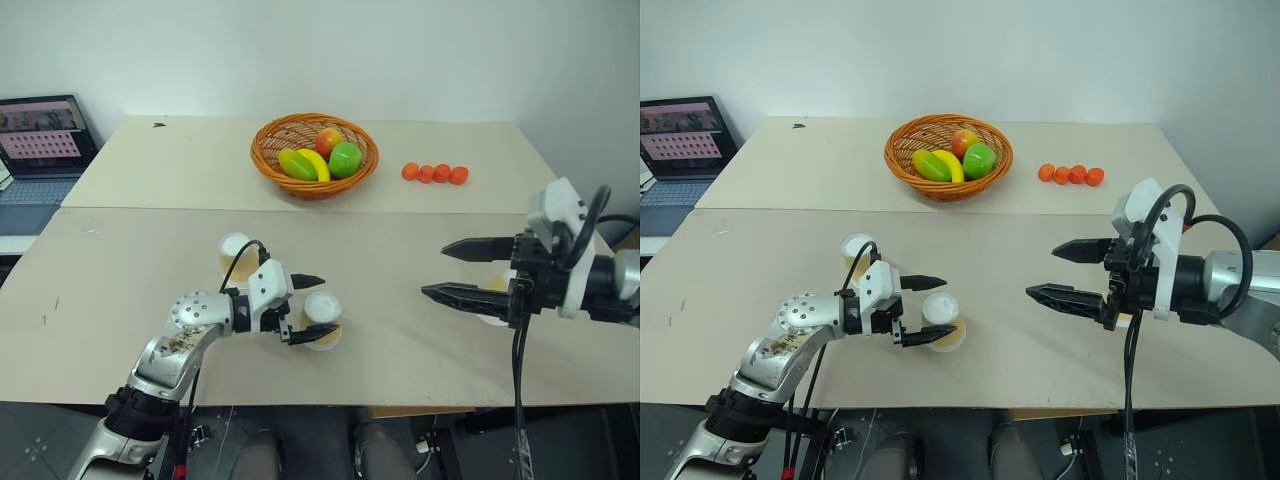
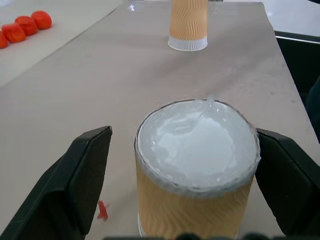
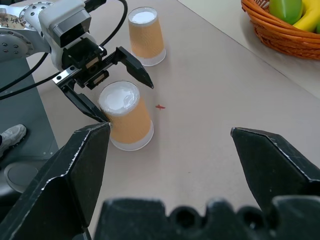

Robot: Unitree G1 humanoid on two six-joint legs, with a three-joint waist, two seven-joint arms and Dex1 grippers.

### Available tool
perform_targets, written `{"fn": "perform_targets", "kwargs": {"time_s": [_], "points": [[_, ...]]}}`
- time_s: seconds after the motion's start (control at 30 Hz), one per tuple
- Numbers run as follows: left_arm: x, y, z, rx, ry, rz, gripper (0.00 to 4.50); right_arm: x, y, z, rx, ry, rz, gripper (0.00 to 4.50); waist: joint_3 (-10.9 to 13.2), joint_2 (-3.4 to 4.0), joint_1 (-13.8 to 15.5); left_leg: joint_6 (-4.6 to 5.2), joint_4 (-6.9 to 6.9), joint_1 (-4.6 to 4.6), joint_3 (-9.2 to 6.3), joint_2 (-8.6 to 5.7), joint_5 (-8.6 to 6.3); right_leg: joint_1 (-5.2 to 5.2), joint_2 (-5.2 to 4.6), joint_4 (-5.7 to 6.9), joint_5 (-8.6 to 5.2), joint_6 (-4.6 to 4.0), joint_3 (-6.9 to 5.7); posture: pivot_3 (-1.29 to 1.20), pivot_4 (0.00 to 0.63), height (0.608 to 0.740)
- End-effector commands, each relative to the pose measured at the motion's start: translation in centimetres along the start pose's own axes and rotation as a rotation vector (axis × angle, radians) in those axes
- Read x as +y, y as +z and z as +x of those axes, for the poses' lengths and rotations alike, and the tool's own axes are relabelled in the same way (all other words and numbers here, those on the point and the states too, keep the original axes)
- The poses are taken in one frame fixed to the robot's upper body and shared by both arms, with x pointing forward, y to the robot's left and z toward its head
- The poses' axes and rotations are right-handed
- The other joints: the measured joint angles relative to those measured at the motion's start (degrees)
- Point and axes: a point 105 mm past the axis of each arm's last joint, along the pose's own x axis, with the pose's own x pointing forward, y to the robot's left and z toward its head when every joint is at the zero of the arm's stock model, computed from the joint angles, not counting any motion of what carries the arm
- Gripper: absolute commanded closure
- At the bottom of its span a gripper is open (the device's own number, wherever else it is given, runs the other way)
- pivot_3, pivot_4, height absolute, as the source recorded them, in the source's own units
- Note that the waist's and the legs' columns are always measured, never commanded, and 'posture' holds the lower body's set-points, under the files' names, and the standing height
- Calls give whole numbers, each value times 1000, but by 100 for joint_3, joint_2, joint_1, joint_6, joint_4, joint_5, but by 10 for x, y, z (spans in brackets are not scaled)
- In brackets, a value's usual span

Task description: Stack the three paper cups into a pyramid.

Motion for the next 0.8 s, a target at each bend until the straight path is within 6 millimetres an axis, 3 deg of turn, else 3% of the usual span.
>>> {"fn": "perform_targets", "kwargs": {"time_s": [0.03, 0.13, 0.23, 0.33, 0.37, 0.5, 0.63, 0.8], "points": [[0, 9, 5, -34, -11, 11, 49, 2, 10, -6, -16, -24, -49, 0, 0, 0, 5, 0, 0, 0, 0, 0, 0, 0, 0, 0, 0, 0, 0, 0, 150, 734], [-1, 10, 10, -45, -19, 5, 49, 1, 10, -7, -14, -35, -52, 0, 0, 0, 16, 0, 1, 1, 0, 0, 0, 1, 0, 0, 0, 1, 0, 0, 150, 734], [1, 13, 11, -66, -11, -4, 715, 0, 9, -7, -11, -47, -53, 0, 0, 0, 20, 0, 0, 1, 0, 0, 0, 1, 0, 0, 0, 1, 0, 0, 150, 734], [4, 14, 9, -62, -4, -5, 1788, 0, 9, -8, -9, -54, -54, 0, 0, 0, 31, 0, 0, 0, 0, 0, 0, 1, 0, 0, 0, 0, 0, 0, 150, 734], [4, 14, 9, -59, -3, -4, 1948, 0, 8, -8, -9, -55, -54, 0, 0, 0, 35, 0, 1, 0, 0, -1, 0, 1, 0, 0, 0, 0, 0, 0, 150, 734], [10, 21, 11, -72, 16, 5, 1948, -1, 8, -8, -10, -59, -55, 0, 0, 0, 48, 1, 1, 1, 0, -1, 0, 2, 0, 0, -1, 1, 0, 0, 150, 734], [32, 34, 31, -111, 97, 23, 1948, -2, 8, -6, -15, -65, -57, 0, 0, -2, 98, 3, 6, -2, -3, -2, 2, 4, 0, -1, 1, 4, -3, 0, 150, 734], [24, 42, 58, -141, 34, 79, 1948, -1, 8, -4, -23, -73, -64, 0, 0, -1, 83, 4, 4, 0, -3, -5, 2, 15, -1, -15, 7, -4, -1, 0, 150, 734]]}}
